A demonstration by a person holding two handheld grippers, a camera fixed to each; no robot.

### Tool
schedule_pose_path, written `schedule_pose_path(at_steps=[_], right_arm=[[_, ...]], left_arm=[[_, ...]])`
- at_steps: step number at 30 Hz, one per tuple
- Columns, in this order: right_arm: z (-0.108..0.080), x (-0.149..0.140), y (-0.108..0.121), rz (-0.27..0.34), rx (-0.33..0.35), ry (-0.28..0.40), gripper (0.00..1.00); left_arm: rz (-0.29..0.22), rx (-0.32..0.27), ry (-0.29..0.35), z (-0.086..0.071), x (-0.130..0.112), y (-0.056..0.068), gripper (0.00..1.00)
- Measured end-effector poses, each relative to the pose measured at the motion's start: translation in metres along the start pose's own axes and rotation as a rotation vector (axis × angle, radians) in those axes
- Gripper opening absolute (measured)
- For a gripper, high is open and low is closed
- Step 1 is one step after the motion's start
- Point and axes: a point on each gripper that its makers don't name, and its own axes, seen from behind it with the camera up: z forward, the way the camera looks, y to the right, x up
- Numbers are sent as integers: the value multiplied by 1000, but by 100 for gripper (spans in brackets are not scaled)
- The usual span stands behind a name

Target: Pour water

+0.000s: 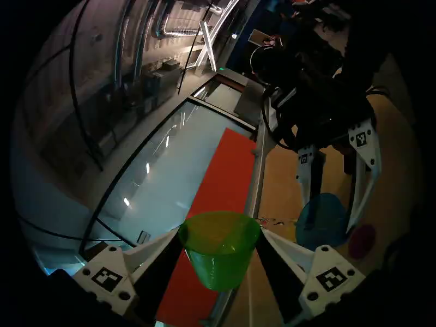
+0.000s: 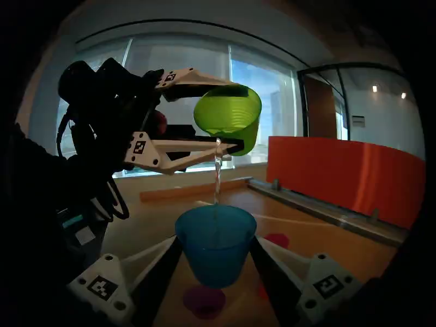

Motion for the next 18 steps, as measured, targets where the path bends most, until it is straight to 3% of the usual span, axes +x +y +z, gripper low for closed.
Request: schedule_pose_path(at_steps=[18], right_arm=[[-4,0,2,-5,-7,3,88]], left_arm=[[49,14,1,0,3,-5,87]])
